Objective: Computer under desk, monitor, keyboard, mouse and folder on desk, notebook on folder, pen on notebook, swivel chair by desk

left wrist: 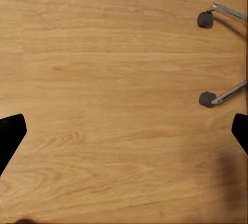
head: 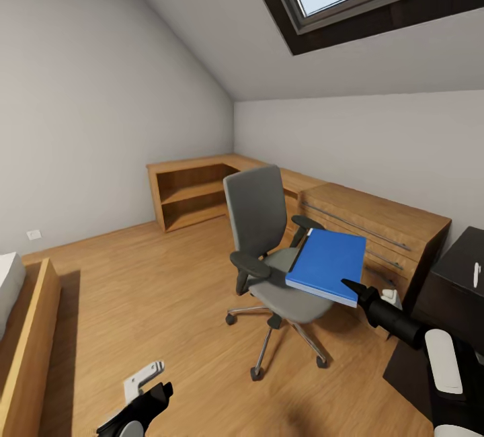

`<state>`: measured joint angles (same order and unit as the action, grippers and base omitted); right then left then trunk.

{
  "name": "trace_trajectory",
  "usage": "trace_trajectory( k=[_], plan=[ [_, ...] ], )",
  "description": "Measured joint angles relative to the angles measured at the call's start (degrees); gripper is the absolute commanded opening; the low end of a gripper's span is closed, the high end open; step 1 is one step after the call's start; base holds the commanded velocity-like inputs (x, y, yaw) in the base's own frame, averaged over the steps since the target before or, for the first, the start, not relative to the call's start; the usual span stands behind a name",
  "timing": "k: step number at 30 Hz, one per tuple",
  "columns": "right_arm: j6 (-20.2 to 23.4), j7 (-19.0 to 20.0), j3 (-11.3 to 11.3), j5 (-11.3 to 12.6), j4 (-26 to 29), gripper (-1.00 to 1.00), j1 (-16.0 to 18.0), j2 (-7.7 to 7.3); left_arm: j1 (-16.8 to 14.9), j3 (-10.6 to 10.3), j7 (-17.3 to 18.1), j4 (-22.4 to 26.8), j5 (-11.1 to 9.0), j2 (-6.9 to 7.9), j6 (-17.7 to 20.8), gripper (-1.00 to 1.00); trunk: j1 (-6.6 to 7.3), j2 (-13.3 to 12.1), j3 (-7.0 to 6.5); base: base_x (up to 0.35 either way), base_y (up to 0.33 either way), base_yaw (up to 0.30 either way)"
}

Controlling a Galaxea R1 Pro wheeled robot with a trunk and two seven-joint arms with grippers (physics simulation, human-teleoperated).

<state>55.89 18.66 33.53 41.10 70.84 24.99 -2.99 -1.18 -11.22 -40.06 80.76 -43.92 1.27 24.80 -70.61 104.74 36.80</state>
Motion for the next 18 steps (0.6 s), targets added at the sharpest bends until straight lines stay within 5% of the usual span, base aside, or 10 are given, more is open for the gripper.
trace_trajectory(
  k=[18],
  plan=[
    [0.07,0.09,0.0,0.08,-2.41,-1.0,0.0,-0.19,0.0,-1.47,-0.07,-0.06,0.52,0.16,-0.58,1.0,3.96,-7.22,-2.17,0.0,0.0,0.0]
  ],
)
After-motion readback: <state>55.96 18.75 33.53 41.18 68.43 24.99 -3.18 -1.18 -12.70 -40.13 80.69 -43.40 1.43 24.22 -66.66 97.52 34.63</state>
